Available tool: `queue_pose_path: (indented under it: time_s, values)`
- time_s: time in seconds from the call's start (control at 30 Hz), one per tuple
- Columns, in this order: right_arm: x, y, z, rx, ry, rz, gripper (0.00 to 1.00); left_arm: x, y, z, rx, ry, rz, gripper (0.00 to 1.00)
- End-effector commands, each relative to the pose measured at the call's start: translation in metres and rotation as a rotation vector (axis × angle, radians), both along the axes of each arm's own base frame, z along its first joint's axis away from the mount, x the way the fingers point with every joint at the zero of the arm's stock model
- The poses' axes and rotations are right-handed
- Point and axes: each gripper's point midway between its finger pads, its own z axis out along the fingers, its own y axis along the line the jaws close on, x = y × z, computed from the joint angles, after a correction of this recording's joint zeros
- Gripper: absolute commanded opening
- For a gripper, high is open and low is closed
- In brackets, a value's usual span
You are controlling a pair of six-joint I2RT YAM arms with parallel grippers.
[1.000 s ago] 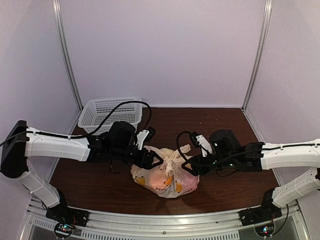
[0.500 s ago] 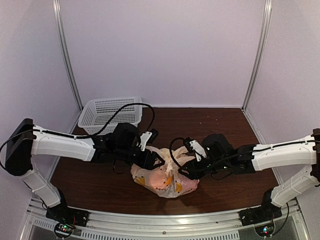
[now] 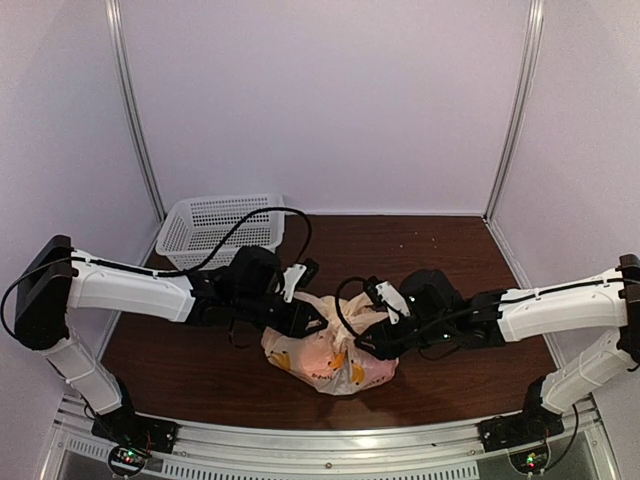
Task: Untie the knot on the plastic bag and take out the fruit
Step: Untie the bag handles from the takeout bag.
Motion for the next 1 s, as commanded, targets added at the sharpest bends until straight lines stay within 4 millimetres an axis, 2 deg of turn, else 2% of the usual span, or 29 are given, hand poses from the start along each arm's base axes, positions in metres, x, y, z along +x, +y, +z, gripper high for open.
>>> queue_pose_path:
  time_s: [0.0, 0.13, 0.33, 0.4, 0.53, 0.67, 0.97]
  values:
    - [0.007, 0.007, 0.007, 0.008, -0.033, -0.006, 0.45, 0.006, -0.009, 0.012, -0.039, -0.033, 0.003, 0.31]
    - [0.008, 0.009, 0.007, 0.013, -0.033, -0.005, 0.42, 0.005, -0.010, 0.012, -0.043, -0.030, 0.004, 0.21]
    - [0.013, 0.010, 0.012, 0.026, -0.054, -0.026, 0.09, 0.005, -0.010, 0.013, -0.055, -0.032, 0.006, 0.01]
    - [0.014, 0.009, 0.015, 0.032, -0.060, -0.036, 0.01, 0.006, -0.010, 0.015, -0.062, -0.031, 0.013, 0.00]
    - [0.024, 0.013, 0.029, 0.066, -0.094, -0.072, 0.00, 0.011, -0.011, 0.023, -0.083, -0.050, 0.035, 0.00]
    - [0.036, 0.015, 0.044, 0.080, -0.142, -0.114, 0.00, 0.024, -0.008, 0.035, -0.087, -0.094, 0.086, 0.00]
    - [0.076, 0.016, 0.096, 0.101, -0.295, -0.199, 0.00, 0.066, 0.004, 0.082, -0.156, -0.217, 0.153, 0.00]
